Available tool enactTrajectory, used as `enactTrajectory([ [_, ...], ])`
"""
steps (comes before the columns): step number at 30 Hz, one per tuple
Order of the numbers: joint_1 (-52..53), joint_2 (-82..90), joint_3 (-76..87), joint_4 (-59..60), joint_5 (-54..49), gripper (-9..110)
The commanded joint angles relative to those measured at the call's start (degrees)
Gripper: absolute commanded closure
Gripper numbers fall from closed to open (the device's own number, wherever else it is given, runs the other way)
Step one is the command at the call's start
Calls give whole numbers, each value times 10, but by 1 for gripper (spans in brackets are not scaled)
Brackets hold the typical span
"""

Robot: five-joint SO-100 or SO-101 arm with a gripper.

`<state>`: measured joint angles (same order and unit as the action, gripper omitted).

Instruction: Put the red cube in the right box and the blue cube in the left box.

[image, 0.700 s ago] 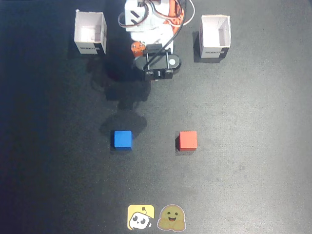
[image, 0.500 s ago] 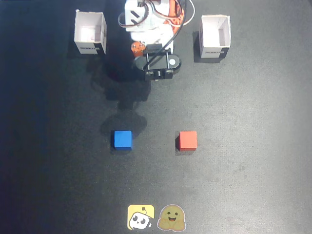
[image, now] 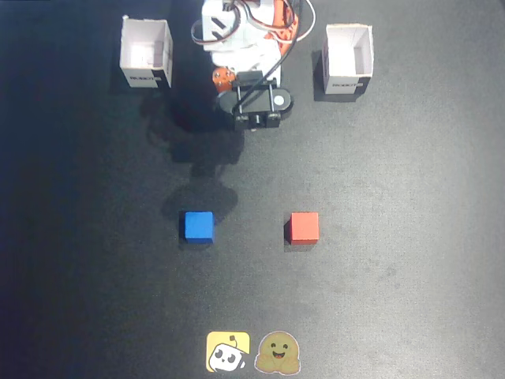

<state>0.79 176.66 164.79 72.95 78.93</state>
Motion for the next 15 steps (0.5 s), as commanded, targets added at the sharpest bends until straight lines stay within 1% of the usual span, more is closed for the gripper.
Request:
enactTrajectory([
  [1, 1, 5, -2, -8, 5, 101],
  [15, 5, 5, -2, -8, 5, 101],
])
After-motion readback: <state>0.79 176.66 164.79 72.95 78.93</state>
